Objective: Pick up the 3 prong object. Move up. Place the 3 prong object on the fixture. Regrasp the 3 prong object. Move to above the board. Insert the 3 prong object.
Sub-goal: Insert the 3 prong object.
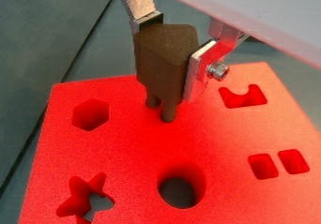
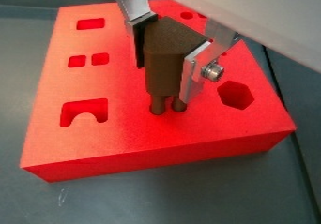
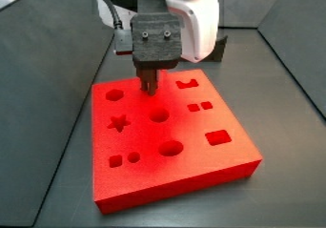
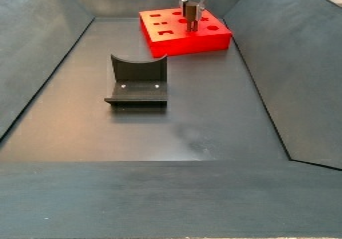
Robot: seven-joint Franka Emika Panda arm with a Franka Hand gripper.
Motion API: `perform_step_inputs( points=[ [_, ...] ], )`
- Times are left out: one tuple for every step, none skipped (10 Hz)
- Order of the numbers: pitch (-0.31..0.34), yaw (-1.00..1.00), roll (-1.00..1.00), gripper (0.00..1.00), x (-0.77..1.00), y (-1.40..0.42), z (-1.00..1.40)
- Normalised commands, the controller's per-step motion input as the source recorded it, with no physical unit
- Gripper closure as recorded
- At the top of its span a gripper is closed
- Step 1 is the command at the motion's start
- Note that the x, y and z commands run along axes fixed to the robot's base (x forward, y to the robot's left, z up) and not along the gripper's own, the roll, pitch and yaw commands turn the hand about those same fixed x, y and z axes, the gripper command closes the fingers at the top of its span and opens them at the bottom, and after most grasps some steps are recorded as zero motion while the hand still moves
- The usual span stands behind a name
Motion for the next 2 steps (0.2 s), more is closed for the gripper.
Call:
perform_step_inputs(
  points=[
    [-0.126,0.0,0.02,1.0,-0.09,0.0,-0.08],
    [0.0,0.0,0.0,1.0,0.0,0.0,0.0]
  ],
)
